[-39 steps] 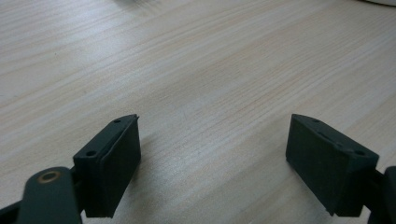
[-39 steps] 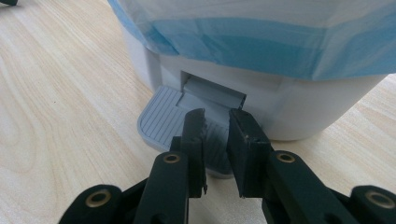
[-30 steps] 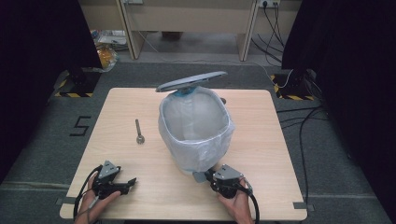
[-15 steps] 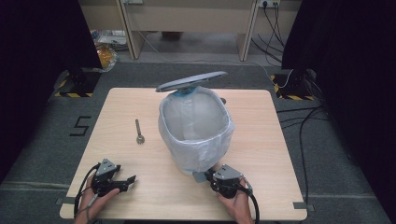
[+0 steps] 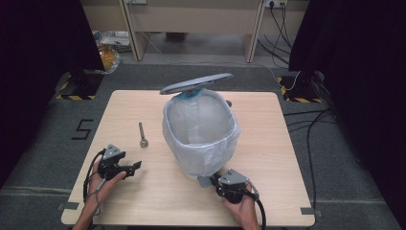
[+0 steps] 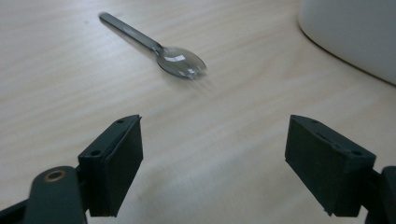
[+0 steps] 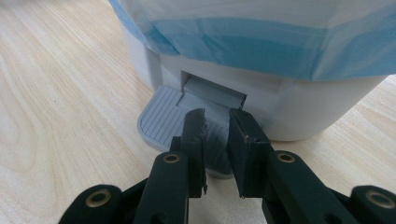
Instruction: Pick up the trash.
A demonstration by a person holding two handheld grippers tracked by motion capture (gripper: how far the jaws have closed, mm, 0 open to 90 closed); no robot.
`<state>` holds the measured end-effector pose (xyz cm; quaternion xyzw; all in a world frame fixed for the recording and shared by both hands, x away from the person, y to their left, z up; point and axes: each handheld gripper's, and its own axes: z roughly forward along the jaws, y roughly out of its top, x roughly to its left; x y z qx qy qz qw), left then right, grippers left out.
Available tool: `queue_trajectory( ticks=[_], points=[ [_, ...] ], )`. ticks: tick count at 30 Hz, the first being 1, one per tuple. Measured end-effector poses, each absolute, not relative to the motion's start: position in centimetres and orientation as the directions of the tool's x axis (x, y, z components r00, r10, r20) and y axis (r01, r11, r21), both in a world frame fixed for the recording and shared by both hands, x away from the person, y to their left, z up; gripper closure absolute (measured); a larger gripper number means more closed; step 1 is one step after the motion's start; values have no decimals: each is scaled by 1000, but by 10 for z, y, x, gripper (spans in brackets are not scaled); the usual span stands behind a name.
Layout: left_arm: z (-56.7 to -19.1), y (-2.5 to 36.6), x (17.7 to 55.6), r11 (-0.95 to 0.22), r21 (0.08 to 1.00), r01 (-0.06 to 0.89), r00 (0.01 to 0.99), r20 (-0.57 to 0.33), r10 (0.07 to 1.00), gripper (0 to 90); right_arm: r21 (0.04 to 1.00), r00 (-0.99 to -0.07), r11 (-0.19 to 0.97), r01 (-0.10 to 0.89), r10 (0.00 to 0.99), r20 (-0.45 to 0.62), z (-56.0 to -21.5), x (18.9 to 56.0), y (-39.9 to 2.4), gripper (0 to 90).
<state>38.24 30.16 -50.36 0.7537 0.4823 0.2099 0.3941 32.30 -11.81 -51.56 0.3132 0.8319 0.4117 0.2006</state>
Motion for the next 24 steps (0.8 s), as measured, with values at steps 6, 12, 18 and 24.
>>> queue_trajectory(
  ticks=[6,12,18,24],
  points=[
    [-497,302,405,-183,810,557,422,-87,902,158,811,-724,465,356,686,-75,-516,323,-118,763],
    [-494,298,426,-161,807,568,418,-114,901,184,811,-725,465,356,685,-75,-516,323,-118,763],
    [-495,293,445,-157,803,574,400,-108,910,223,811,-725,465,356,685,-74,-516,323,-118,763],
    [-498,289,465,-154,789,595,368,-97,925,369,811,-726,466,354,684,-76,-516,323,-118,763]
  ],
)
